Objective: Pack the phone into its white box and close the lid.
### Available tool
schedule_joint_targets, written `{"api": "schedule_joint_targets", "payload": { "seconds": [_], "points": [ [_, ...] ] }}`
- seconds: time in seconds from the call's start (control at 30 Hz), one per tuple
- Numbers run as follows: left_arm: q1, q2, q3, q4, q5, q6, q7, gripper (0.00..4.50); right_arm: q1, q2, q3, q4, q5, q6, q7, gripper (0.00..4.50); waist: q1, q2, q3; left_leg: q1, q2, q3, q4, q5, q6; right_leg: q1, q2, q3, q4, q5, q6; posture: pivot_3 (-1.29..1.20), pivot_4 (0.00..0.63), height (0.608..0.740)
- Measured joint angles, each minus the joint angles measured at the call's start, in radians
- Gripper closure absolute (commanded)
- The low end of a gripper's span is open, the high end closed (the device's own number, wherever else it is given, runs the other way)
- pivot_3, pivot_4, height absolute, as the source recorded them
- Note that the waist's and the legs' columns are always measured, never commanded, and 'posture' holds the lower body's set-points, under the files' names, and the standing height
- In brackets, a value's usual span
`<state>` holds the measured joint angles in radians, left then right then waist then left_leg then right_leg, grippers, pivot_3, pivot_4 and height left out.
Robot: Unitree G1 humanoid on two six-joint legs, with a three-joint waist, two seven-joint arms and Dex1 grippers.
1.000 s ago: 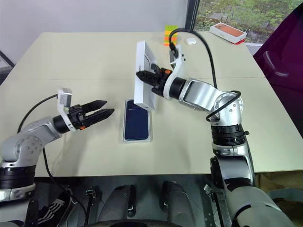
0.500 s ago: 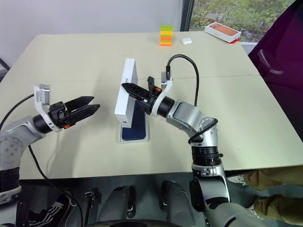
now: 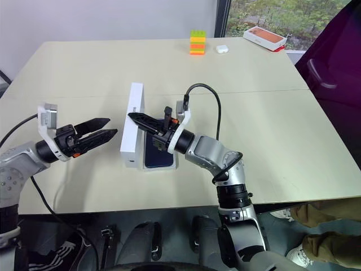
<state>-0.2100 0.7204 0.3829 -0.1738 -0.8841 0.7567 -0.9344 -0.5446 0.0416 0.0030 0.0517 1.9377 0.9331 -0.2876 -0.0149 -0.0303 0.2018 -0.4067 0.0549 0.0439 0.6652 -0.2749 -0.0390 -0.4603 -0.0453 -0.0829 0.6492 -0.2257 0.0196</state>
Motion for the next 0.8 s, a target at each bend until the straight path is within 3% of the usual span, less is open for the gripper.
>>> {"api": "schedule_joint_targets", "payload": {
  "seconds": [0.3,0.57,0.67,0.8],
  "points": [
    [0.058,0.015,0.008,-0.010,0.028,-0.049,-0.023,0.00,-0.013,0.044,-0.002,0.116,-0.033,-0.002,0.097,4.48,0.001,0.000,0.000,0.000,0.000,0.000,0.000,0.000,0.000,0.000,0.000,0.000,0.000,0.000,0.000,0.00,0.150,0.740],
    [0.058,0.004,-0.015,-0.020,0.060,-0.078,-0.005,0.00,-0.049,0.089,-0.026,0.246,-0.173,-0.006,0.204,4.48,0.001,0.000,0.000,0.000,0.000,0.000,0.000,0.000,0.000,0.000,-0.001,0.000,0.000,0.000,0.000,0.00,0.150,0.740],
    [0.056,0.004,-0.015,-0.019,0.059,-0.073,-0.001,0.81,-0.048,0.089,-0.036,0.273,-0.214,-0.001,0.224,4.50,0.001,0.000,0.000,0.000,0.000,0.000,0.000,0.000,0.000,0.000,-0.001,0.000,0.000,0.000,0.000,0.00,0.150,0.740],
    [0.053,0.003,-0.016,-0.009,0.060,-0.067,0.006,2.76,-0.048,0.089,-0.058,0.293,-0.255,0.016,0.241,4.50,0.000,0.000,0.000,0.000,0.000,0.000,0.000,0.000,0.000,0.000,0.000,0.000,0.000,0.000,0.000,0.00,0.150,0.740]
  ]
}}
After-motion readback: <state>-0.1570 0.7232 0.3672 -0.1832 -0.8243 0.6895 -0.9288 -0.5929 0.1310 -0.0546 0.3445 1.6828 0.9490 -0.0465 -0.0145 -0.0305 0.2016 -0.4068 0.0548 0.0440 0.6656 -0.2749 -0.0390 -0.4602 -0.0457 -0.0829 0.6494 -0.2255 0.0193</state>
